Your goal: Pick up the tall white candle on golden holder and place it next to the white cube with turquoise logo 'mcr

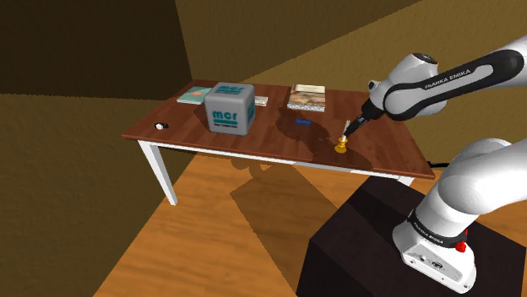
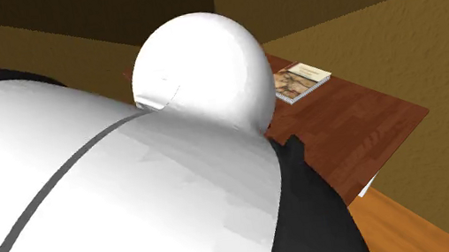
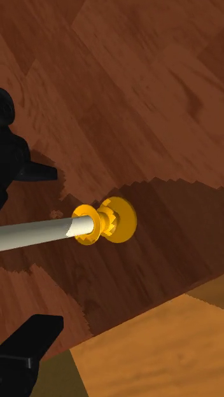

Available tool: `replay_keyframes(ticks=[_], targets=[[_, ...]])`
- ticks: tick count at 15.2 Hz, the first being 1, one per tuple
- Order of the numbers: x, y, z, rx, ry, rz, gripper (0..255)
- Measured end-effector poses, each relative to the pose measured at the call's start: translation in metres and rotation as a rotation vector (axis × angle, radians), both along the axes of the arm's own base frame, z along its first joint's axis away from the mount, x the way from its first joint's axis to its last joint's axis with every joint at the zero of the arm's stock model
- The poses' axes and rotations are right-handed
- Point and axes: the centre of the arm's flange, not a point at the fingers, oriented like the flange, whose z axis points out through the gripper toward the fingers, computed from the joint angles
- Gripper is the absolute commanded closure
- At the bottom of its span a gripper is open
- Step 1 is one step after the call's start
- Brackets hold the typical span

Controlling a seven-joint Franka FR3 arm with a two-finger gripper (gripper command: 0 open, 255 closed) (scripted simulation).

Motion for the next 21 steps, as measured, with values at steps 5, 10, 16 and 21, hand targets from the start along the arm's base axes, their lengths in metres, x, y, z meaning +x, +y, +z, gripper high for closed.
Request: replay_keyframes(ticks=[5,10,16,21], targets=[[0.01,-0.005,-0.025,-0.002,-0.014,-0.004,0],[0.016,-0.006,-0.037,-0.003,-0.015,-0.004,0],[0.016,-0.006,-0.038,-0.003,-0.015,-0.004,255],[0.016,-0.006,-0.038,-0.003,-0.016,-0.005,255]])
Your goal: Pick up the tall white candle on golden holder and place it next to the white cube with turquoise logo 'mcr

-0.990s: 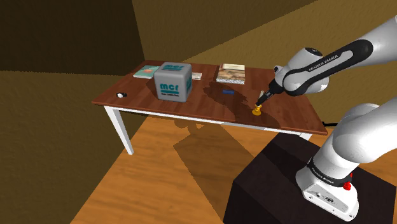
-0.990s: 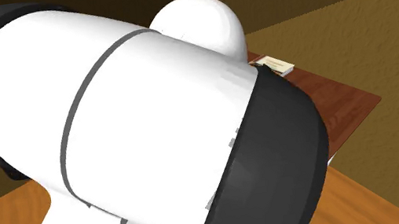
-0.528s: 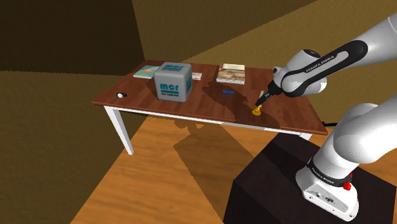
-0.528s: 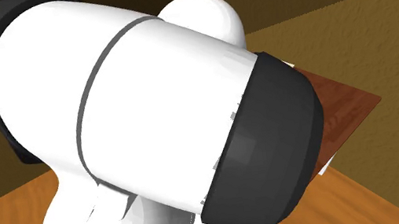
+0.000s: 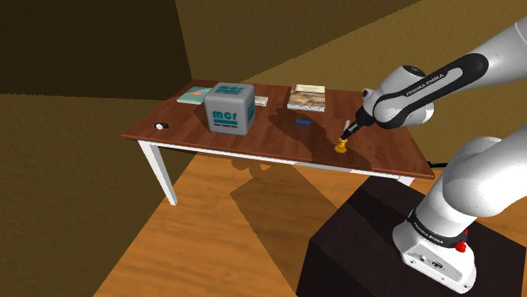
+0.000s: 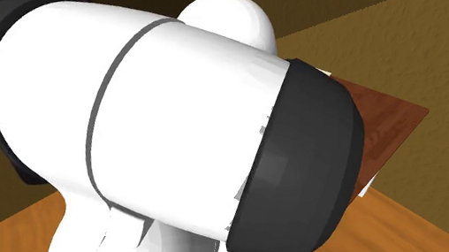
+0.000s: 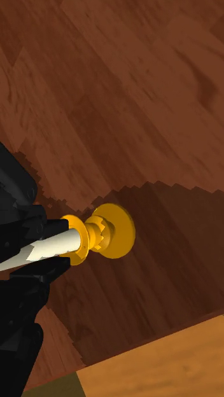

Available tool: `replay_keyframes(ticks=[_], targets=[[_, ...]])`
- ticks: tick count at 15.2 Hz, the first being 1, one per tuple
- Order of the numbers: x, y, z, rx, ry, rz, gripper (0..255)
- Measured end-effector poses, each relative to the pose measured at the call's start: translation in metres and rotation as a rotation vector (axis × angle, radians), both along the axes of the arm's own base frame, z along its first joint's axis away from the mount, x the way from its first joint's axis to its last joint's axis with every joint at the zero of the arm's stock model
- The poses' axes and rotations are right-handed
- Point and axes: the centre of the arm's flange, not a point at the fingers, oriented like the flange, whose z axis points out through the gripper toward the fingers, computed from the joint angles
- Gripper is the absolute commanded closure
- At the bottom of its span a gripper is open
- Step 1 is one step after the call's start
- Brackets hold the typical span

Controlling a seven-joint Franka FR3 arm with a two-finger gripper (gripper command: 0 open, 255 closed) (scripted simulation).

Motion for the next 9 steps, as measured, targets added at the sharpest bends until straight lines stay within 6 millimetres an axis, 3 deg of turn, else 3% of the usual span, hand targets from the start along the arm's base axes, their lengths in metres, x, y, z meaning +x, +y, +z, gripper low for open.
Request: replay_keyframes(ticks=[4,9], targets=[[0.0,0.0,0.003,0.0,0.0,0.0,255],[0.001,0.0,0.027,0.0,0.0,0.0,255]])
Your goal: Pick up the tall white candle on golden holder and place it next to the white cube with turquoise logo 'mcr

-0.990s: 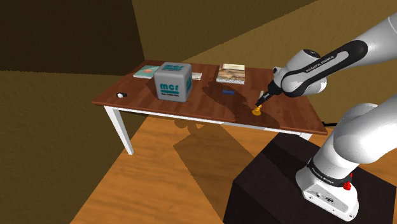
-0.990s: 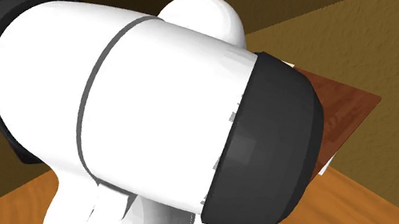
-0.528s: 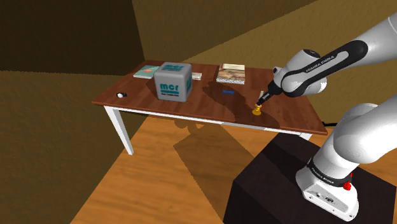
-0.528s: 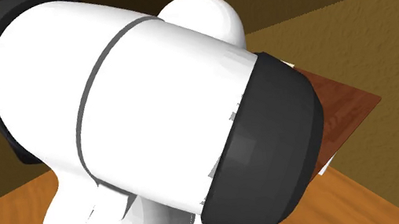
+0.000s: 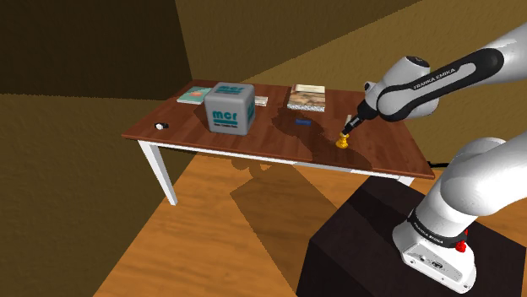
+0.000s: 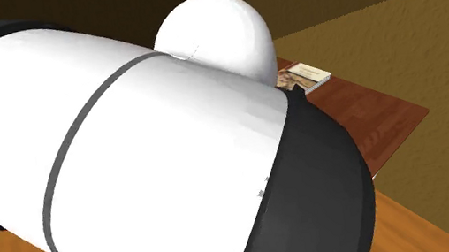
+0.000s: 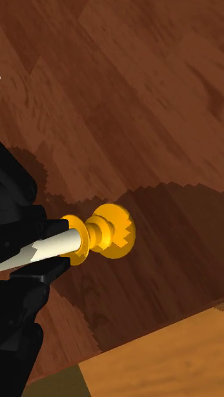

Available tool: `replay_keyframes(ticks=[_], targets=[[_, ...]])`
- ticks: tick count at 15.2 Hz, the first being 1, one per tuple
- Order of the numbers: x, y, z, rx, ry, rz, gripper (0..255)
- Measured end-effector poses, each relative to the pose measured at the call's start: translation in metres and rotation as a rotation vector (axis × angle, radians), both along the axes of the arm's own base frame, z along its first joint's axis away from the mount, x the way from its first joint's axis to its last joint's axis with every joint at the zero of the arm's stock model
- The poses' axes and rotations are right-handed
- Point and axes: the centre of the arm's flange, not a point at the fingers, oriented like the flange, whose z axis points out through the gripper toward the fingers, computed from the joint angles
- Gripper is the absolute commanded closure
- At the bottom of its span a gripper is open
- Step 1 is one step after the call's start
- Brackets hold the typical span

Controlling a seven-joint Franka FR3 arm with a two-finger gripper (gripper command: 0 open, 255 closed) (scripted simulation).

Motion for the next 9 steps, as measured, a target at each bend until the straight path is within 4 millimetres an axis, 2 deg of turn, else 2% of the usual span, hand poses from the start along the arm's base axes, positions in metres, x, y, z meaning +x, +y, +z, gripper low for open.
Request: replay_keyframes(ticks=[9], targets=[[0.0,-0.001,0.046,0.0,0.0,0.0,255]])
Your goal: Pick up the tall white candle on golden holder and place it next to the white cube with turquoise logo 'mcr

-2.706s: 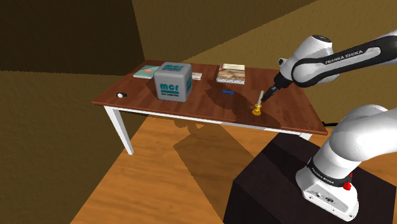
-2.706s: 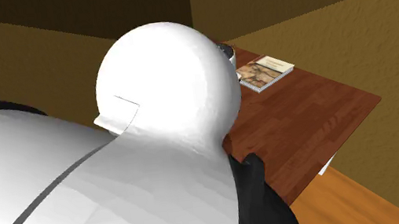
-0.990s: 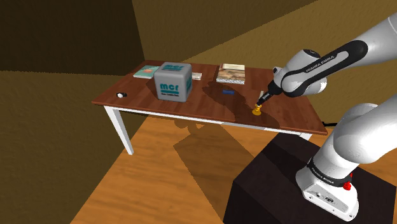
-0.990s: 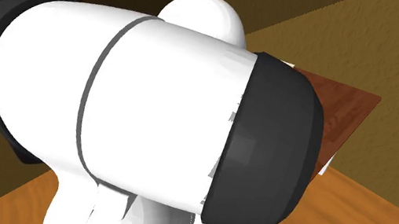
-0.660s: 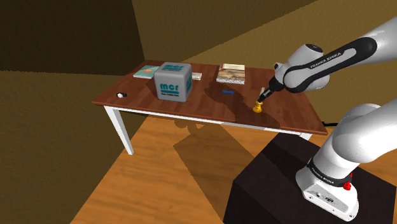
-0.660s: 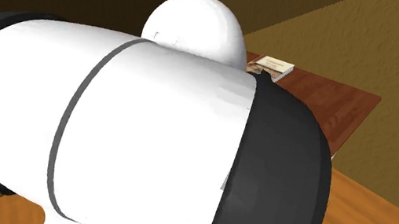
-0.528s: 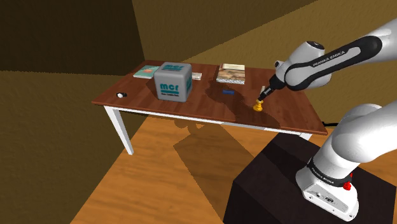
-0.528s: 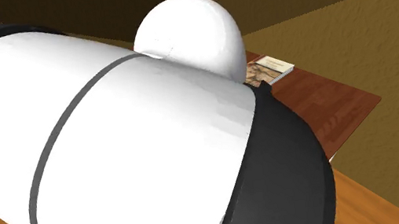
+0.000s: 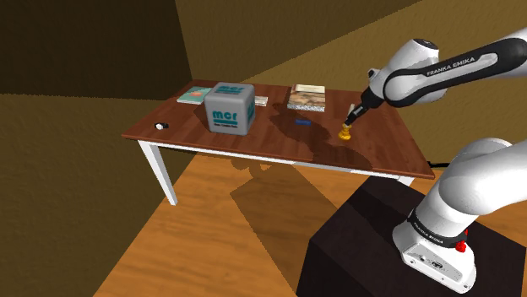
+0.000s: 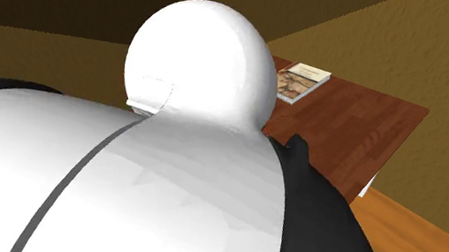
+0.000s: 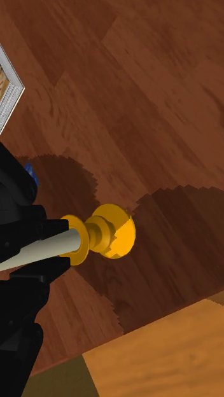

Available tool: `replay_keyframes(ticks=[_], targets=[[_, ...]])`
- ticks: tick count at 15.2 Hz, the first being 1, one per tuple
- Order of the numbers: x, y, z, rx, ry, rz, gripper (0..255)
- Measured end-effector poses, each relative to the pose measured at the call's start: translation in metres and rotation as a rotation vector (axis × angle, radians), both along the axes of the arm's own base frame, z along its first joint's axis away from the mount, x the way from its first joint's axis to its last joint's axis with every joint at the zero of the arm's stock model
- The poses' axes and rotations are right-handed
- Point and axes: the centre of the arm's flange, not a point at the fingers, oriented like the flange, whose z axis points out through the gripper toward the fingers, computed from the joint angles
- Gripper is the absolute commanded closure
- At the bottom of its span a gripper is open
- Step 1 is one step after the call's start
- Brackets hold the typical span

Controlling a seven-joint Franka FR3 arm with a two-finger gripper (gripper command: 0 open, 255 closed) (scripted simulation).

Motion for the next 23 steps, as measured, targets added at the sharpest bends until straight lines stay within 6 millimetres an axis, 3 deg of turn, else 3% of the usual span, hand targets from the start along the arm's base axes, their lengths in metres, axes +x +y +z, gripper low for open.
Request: replay_keyframes(ticks=[23], targets=[[-0.001,0.0,0.123,0.0,0.0,0.0,255]])
